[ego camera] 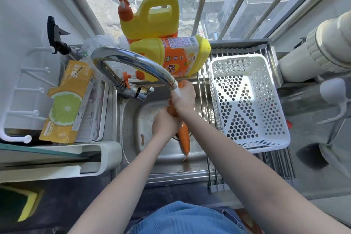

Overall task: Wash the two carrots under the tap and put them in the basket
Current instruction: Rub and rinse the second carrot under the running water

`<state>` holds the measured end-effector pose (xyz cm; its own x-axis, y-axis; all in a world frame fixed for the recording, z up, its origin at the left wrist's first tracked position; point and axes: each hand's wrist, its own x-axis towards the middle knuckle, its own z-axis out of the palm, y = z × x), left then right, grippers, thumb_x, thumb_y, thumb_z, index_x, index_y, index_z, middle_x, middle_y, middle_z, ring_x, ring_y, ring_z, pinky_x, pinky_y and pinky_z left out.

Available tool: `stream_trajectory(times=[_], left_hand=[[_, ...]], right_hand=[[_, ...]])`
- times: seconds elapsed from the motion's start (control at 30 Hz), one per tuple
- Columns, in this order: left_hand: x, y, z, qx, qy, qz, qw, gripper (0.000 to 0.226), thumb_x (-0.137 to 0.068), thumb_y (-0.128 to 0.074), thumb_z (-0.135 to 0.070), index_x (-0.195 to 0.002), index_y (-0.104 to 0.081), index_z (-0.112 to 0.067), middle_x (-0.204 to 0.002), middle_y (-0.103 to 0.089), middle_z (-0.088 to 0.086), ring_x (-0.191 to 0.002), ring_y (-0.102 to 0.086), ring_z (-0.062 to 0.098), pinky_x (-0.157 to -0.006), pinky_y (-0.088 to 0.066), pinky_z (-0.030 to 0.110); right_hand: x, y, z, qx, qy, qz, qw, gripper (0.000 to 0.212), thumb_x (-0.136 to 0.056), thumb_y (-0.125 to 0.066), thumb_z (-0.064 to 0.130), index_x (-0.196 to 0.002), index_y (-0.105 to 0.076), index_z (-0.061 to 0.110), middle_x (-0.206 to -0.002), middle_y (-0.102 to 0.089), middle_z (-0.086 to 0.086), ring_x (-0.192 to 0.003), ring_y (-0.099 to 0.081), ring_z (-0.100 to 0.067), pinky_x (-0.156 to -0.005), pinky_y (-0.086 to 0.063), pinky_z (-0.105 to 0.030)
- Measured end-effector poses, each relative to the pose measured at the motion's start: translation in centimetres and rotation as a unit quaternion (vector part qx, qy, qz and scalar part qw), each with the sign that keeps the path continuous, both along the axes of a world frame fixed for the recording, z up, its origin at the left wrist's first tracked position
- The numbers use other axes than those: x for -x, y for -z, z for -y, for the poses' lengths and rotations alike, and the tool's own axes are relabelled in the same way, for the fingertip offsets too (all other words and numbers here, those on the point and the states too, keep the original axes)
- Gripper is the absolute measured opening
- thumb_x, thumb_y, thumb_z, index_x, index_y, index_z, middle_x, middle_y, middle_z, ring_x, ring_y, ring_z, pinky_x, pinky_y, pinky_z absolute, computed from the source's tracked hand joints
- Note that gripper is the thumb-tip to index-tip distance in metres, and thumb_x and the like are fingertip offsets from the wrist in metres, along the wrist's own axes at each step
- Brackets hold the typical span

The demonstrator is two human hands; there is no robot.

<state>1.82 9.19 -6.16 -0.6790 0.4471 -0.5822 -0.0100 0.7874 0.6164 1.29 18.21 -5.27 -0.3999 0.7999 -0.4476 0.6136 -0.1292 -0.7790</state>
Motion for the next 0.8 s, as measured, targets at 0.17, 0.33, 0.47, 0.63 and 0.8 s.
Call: stream_trajectory(times=[0.17,0.33,0.47,0.63,0.8], left_hand=[[1.0,-1.5,1.8,-0.092,-0.002,0.44,0.893,0.018,-0.063,-0.061,-0.01,-0.077,-0.051,-0.006,-0.059,-0.056,0.006,-0.046,-0.056,0.018,-0.042,-0.045,0.024],[1.2,-1.5,3.1,-0.085,0.044,0.507,0.857,0.009,-0.062,-0.056,-0.009,-0.069,-0.05,-0.01,-0.06,-0.052,0.005,-0.047,-0.054,0.017,-0.041,-0.045,0.022],[0.8,-0.6,4.4,-0.083,0.005,0.495,0.865,0.015,-0.061,-0.06,-0.01,-0.072,-0.05,-0.012,-0.059,-0.053,0.004,-0.047,-0.054,0.017,-0.042,-0.045,0.023],[0.7,-0.7,4.7,-0.057,-0.035,0.455,0.888,0.014,-0.061,-0.06,-0.015,-0.071,-0.052,-0.01,-0.058,-0.054,0.003,-0.046,-0.053,0.016,-0.042,-0.042,0.02],[0.9,0.2,5.8,-0.015,-0.125,0.431,0.894,0.026,-0.079,-0.06,-0.035,-0.07,-0.052,-0.012,-0.056,-0.056,0.004,-0.042,-0.053,0.016,-0.042,-0.04,0.019]], right_hand=[[-2.2,-0.5,-0.5,0.351,0.048,-0.177,0.918,0.03,-0.095,-0.059,0.031,-0.073,-0.051,0.012,-0.045,-0.043,-0.001,-0.036,-0.043,-0.012,-0.044,-0.047,-0.024],[-3.3,-0.4,-0.3,0.461,0.089,-0.156,0.869,0.064,-0.097,-0.032,0.061,-0.056,-0.043,0.013,-0.04,-0.036,0.0,-0.034,-0.036,-0.015,-0.046,-0.044,-0.022],[-2.5,-1.4,0.9,0.349,0.025,-0.098,0.932,0.059,-0.104,-0.035,0.043,-0.061,-0.049,0.005,-0.049,-0.046,-0.01,-0.039,-0.049,-0.02,-0.049,-0.05,-0.027],[-2.0,0.1,2.7,-0.011,-0.045,-0.013,0.999,0.033,-0.097,-0.044,0.018,-0.075,-0.063,0.003,-0.07,-0.061,-0.015,-0.063,-0.063,-0.035,-0.057,-0.053,-0.038],[-0.7,-0.6,6.3,-0.087,-0.106,-0.104,0.985,0.031,-0.102,-0.038,0.022,-0.107,-0.062,0.003,-0.099,-0.062,-0.01,-0.092,-0.056,-0.025,-0.084,-0.042,-0.036]])
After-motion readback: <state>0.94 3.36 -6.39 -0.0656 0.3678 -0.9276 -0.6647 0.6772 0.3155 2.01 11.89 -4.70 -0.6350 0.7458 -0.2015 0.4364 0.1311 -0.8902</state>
